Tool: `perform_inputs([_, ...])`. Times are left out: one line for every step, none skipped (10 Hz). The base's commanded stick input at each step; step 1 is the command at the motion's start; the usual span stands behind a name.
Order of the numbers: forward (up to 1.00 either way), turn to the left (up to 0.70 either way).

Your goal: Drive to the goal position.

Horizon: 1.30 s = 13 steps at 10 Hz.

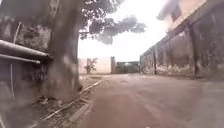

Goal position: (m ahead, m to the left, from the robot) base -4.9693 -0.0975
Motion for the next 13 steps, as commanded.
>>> perform_inputs([0.85, 0.00])
perform_inputs([0.85, 0.00])
perform_inputs([0.85, -0.11])
perform_inputs([0.85, 0.00])
perform_inputs([0.85, 0.00])
perform_inputs([0.85, 0.00])
perform_inputs([0.85, 0.00])
perform_inputs([0.85, 0.00])
perform_inputs([0.85, 0.00])
perform_inputs([0.85, 0.00])
perform_inputs([0.85, 0.00])
perform_inputs([0.85, 0.00])
perform_inputs([0.85, 0.00])
